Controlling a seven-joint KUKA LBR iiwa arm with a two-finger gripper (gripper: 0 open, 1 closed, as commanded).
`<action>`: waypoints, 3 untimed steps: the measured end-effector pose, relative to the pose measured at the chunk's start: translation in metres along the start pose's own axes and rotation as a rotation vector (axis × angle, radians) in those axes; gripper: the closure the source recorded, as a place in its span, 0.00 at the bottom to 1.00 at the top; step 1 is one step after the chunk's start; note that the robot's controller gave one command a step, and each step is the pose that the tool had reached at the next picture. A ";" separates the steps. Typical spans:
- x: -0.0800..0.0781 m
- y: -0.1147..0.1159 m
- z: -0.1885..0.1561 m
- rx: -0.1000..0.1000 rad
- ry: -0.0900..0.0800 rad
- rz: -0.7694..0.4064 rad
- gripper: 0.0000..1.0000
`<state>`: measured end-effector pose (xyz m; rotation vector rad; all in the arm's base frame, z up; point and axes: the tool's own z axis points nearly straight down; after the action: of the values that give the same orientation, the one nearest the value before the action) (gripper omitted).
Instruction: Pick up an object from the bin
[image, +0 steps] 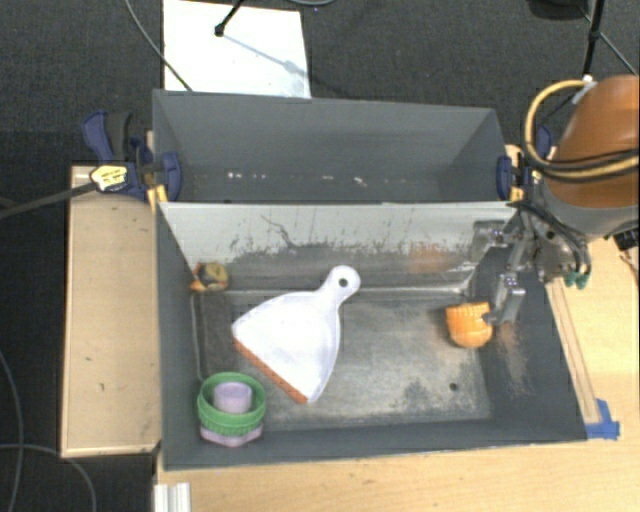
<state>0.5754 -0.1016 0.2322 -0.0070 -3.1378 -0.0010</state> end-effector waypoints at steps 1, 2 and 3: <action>-0.001 0.000 -0.005 0.001 -0.008 -0.002 0.00; 0.031 -0.013 0.041 0.001 -0.011 0.061 0.00; 0.013 -0.027 0.080 0.002 -0.009 0.075 0.00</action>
Offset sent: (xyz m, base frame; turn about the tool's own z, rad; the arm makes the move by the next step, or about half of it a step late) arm -0.0491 -0.0205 -0.0648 0.0950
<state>0.5623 -0.1281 0.1525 -0.1249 -3.1446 0.0017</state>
